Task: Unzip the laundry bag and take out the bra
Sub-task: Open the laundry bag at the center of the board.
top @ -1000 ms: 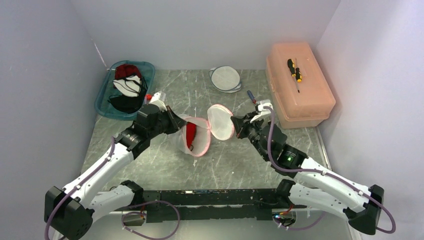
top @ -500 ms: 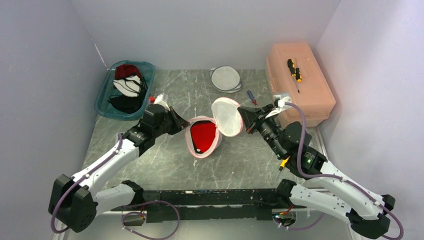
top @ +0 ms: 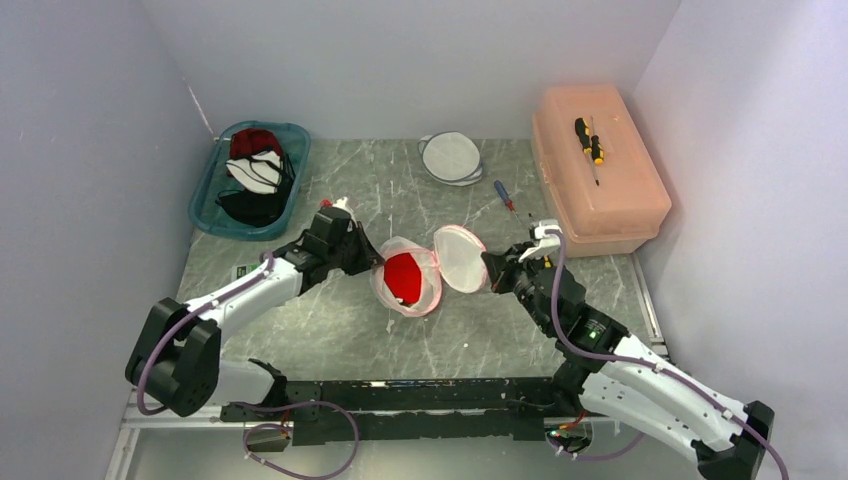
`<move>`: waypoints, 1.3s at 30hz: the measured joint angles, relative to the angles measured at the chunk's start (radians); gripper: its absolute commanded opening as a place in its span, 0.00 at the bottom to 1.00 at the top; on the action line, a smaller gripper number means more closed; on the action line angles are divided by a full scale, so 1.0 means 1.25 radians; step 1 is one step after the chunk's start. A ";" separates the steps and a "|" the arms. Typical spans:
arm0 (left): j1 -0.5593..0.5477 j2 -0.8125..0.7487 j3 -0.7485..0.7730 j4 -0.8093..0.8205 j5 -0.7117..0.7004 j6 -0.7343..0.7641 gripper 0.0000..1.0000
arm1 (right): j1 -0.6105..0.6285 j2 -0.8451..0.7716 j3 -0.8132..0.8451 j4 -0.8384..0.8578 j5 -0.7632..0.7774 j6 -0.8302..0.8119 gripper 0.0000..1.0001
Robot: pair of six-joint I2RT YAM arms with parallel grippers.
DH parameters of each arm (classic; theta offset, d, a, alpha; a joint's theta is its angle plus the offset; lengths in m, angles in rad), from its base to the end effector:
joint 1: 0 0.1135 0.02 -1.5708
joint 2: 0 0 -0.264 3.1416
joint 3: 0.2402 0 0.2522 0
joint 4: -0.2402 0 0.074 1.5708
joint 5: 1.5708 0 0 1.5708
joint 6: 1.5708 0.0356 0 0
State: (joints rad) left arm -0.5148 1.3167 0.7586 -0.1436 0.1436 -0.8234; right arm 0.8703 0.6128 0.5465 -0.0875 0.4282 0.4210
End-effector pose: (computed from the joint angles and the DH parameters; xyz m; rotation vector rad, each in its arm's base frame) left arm 0.2383 -0.1406 0.2197 -0.2915 2.3985 -0.8315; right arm 0.1129 0.1109 0.2927 -0.0706 1.7448 0.5870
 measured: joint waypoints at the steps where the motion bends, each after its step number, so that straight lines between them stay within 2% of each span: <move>1: 0.000 0.004 0.009 -0.005 -0.002 0.006 0.03 | -0.015 -0.001 -0.009 0.005 -0.002 0.009 0.00; 7: 0.002 -0.002 0.057 -0.023 -0.029 0.035 0.03 | -0.159 0.041 -0.042 0.059 -0.085 0.063 0.00; 11: 0.005 -0.027 0.058 -0.046 -0.060 0.046 0.03 | -0.264 0.130 -0.042 0.111 -0.167 0.107 0.00; 17: 0.012 -0.025 0.058 -0.073 -0.092 0.057 0.03 | -0.334 0.220 -0.045 0.128 -0.199 0.159 0.00; 18: 0.013 -0.023 0.058 -0.076 -0.096 0.057 0.03 | -0.340 0.223 -0.048 0.131 -0.198 0.164 0.04; 20: 0.014 -0.018 0.058 -0.082 -0.105 0.057 0.03 | -0.352 0.227 -0.056 0.132 -0.199 0.173 0.32; 22: 0.014 -0.013 0.057 -0.084 -0.109 0.057 0.03 | -0.367 0.237 -0.057 0.131 -0.198 0.181 0.51; 25: 0.014 -0.007 0.057 -0.084 -0.112 0.057 0.03 | -0.379 0.244 -0.057 0.125 -0.199 0.182 0.63; 28: 0.015 -0.001 0.057 -0.087 -0.112 0.058 0.05 | -0.380 0.226 -0.055 0.106 -0.204 0.174 0.66; 30: 0.015 0.002 0.058 -0.089 -0.110 0.060 0.15 | -0.375 0.206 -0.046 0.087 -0.217 0.167 0.67; 34: 0.016 0.003 0.064 -0.106 -0.103 0.063 0.58 | -0.336 0.192 0.005 0.074 -0.269 0.139 0.67; 36: 0.016 -0.001 0.072 -0.123 -0.097 0.058 0.69 | -0.282 0.209 0.036 0.078 -0.285 0.119 0.67; 39: 0.016 -0.029 0.074 -0.156 -0.091 0.039 0.73 | -0.198 0.256 0.068 0.097 -0.312 0.093 0.66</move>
State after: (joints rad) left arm -0.4942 1.2800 0.8516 -0.3386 0.0299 -0.7746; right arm 0.6224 0.9325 0.6315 0.0338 0.0387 0.5369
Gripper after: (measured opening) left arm 0.696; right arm 0.667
